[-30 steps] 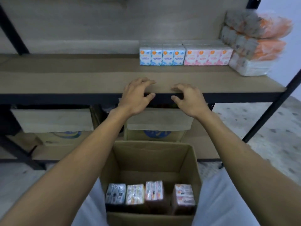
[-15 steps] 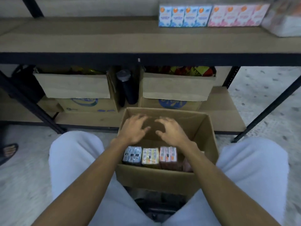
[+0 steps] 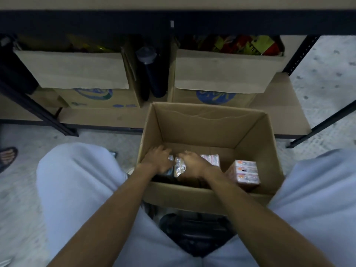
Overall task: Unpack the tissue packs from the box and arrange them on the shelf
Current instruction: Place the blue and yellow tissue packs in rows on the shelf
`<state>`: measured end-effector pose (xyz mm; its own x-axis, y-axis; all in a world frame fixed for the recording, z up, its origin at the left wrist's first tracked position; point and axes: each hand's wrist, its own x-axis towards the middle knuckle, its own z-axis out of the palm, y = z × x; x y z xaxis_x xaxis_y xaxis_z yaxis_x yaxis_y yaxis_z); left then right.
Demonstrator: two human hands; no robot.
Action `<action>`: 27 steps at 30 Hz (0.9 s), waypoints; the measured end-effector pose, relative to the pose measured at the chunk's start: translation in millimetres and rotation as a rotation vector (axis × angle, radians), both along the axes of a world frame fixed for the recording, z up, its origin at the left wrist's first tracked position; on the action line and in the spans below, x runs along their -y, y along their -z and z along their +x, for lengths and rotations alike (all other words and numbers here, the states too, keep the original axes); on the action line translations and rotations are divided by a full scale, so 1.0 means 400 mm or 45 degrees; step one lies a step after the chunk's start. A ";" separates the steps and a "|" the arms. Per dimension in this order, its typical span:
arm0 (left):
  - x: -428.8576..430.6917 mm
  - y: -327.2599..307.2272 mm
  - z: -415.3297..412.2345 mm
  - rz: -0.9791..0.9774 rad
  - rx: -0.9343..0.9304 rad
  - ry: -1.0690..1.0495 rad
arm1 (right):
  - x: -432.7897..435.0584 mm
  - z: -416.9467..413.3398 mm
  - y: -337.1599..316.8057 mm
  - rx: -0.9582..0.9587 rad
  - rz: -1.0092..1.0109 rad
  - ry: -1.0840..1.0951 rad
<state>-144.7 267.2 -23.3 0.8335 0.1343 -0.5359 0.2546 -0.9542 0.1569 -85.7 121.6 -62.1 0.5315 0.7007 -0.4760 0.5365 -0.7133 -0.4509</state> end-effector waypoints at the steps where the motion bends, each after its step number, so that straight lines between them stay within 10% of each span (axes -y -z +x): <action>1: 0.000 0.015 -0.001 0.045 -0.018 0.045 | -0.002 -0.003 0.011 0.017 -0.009 -0.021; 27: -0.011 0.090 0.005 -0.224 0.096 -0.099 | 0.039 0.015 0.023 0.193 -0.021 -0.025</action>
